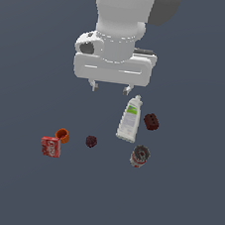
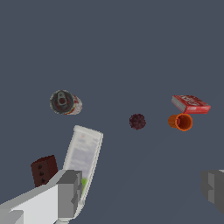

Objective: Pick up a designated object from a clutter of objects.

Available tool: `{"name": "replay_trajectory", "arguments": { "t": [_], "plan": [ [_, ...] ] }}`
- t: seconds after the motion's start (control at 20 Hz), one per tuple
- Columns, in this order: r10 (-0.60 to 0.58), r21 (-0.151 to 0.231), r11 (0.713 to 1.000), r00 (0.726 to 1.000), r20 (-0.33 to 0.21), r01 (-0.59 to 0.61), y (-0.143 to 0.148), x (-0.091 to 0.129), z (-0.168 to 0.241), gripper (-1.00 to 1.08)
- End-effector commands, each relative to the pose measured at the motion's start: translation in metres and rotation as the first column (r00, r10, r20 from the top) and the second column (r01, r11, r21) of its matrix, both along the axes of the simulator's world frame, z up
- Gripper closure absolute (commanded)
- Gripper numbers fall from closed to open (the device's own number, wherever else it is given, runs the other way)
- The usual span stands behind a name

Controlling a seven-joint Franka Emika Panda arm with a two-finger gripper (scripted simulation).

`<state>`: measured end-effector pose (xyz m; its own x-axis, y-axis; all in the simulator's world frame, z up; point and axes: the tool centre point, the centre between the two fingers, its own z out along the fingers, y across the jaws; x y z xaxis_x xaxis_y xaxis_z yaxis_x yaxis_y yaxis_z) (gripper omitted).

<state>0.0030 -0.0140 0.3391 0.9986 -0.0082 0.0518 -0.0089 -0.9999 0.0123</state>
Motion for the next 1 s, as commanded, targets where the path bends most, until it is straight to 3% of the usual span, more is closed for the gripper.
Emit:
{"name": "replay_trajectory", "arguments": {
  "t": [0.0, 0.6, 0.95],
  "plan": [
    [0.000, 0.000, 1.000, 1.000, 0.000, 0.000, 0.000, 0.000, 0.000, -0.92],
    [0.014, 0.017, 1.000, 1.000, -0.021, -0.014, -0.008, -0.007, -0.004, -0.92],
    [-0.014, 0.021, 1.000, 1.000, -0.022, 0.015, -0.016, -0.001, -0.014, -0.92]
  ]
}}
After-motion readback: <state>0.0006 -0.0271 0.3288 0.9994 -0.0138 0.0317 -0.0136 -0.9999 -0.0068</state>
